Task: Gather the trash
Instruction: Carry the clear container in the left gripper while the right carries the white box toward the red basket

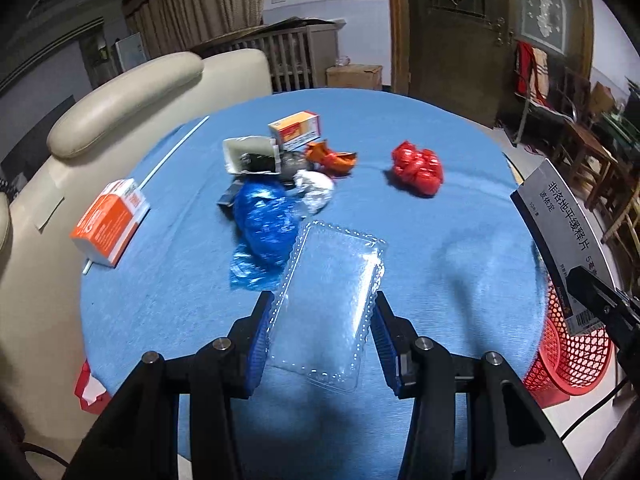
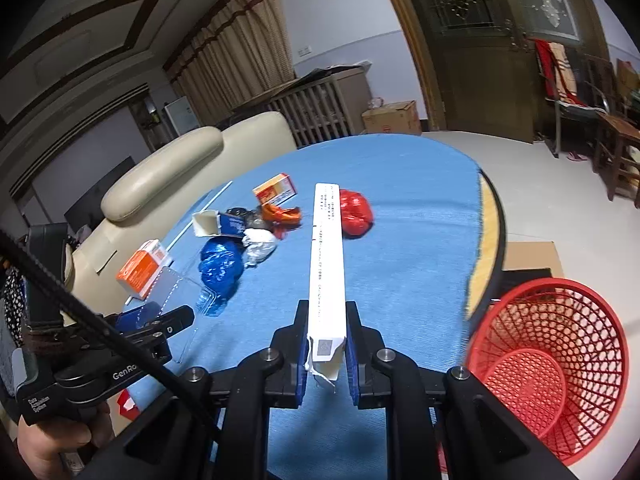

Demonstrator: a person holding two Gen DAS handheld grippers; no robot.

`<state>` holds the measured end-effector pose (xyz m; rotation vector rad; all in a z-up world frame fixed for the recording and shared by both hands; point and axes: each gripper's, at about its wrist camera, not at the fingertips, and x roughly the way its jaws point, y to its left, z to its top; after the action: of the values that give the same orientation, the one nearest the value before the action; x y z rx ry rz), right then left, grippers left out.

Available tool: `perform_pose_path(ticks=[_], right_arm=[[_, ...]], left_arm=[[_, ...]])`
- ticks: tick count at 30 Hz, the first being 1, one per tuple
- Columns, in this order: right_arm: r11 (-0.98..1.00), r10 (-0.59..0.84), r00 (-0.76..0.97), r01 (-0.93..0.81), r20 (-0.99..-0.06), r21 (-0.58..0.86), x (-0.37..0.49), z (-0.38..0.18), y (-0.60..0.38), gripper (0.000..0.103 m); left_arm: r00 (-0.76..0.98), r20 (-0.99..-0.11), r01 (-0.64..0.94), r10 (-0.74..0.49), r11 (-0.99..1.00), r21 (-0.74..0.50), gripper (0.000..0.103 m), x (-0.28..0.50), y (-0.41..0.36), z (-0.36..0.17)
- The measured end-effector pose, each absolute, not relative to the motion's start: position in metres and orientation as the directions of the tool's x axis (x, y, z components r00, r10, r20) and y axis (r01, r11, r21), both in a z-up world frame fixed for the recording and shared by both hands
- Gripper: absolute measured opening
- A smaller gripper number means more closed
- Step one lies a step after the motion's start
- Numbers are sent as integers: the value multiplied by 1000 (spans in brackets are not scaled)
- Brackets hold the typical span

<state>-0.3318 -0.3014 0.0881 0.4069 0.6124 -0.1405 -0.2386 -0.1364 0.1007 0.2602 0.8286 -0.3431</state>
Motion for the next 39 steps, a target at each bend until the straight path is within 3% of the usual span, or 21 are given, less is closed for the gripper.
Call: perform_pose_path(ticks=[23,39], right_arm=[[826,-130,804,411,-580,385,-393,75,-376,16],[706,-229,708,594,-668,386,-437,28,-449,16]], left_arm=[[581,-769,562,-268,815,140,49,-269,-232,92],[520,-792,666,-319,732,142,49,-290,-295,76]])
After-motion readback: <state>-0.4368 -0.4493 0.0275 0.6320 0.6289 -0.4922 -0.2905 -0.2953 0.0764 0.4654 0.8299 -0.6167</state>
